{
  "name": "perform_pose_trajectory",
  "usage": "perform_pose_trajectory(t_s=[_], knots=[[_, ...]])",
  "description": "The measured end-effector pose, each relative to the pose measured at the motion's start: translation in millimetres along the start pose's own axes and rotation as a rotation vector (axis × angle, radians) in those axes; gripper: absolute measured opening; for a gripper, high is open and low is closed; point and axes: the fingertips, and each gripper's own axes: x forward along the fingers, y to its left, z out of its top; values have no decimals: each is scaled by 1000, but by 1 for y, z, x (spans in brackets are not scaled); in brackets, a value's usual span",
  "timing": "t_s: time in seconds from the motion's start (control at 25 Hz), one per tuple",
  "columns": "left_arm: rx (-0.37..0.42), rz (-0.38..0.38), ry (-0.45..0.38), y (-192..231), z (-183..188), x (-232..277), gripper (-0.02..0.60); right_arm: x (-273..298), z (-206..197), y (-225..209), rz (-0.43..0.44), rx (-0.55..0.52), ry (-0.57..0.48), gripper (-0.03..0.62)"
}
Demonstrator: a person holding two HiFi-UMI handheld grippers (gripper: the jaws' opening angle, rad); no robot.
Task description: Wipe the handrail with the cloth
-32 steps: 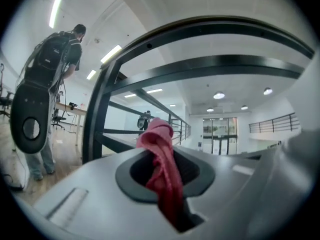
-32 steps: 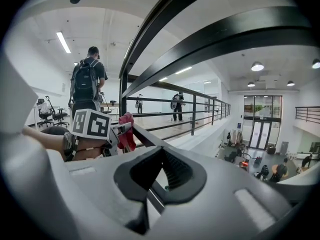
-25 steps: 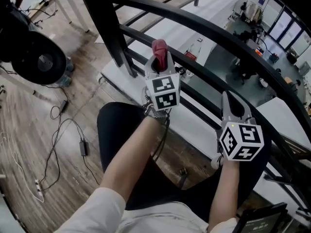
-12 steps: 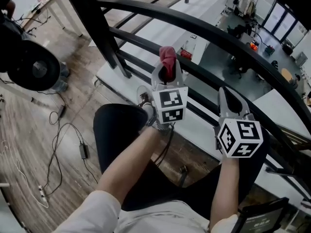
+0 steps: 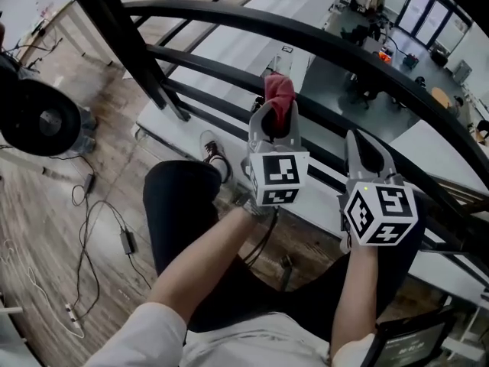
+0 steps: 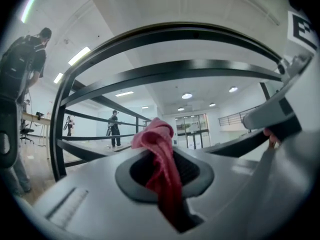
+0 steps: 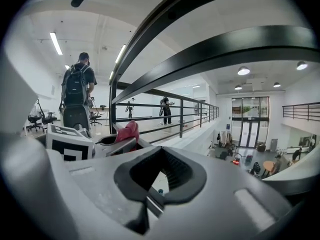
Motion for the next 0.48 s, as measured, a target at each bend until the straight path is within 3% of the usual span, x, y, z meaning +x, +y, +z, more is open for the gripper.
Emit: perform_pose_trajectory(t_s=[0.2, 0.48], knots=[[75, -155, -6, -60, 8, 0, 63, -20, -3, -25, -46, 14, -1, 2], [9, -267, 28, -90, 29, 13, 63, -44, -5, -69, -119, 49, -9, 2]])
